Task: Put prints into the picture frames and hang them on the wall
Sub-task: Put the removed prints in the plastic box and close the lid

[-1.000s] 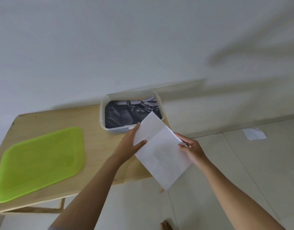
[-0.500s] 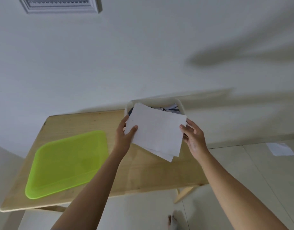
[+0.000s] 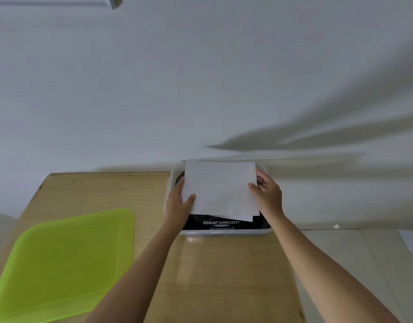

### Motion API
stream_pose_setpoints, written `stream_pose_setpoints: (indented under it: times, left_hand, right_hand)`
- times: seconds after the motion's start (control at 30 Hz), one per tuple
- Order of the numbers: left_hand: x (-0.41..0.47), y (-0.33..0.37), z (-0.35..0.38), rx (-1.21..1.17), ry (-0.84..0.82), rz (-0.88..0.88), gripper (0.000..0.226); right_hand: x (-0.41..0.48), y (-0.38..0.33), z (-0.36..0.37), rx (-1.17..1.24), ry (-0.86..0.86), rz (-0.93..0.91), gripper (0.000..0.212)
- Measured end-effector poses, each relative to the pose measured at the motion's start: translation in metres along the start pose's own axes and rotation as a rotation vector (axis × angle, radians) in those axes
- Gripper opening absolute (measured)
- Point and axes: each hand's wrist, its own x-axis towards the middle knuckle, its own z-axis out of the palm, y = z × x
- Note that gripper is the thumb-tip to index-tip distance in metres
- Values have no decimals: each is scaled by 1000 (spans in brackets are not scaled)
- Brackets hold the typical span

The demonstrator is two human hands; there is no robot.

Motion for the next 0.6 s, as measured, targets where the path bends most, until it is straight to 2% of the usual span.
stream_pose_setpoints:
  times: [0.07, 0.3, 0.6]
  left_hand:
    - [9, -7, 8, 132, -35, -41, 62]
    - [26, -29, 26, 308, -162, -213, 67]
    - [27, -38, 28, 512, -254, -218, 57]
  right_hand:
    - [15, 12, 2, -95, -48, 2, 46]
    - [40, 42, 16, -469, -212, 53, 61]
    - [31, 52, 16, -750, -312, 61, 58]
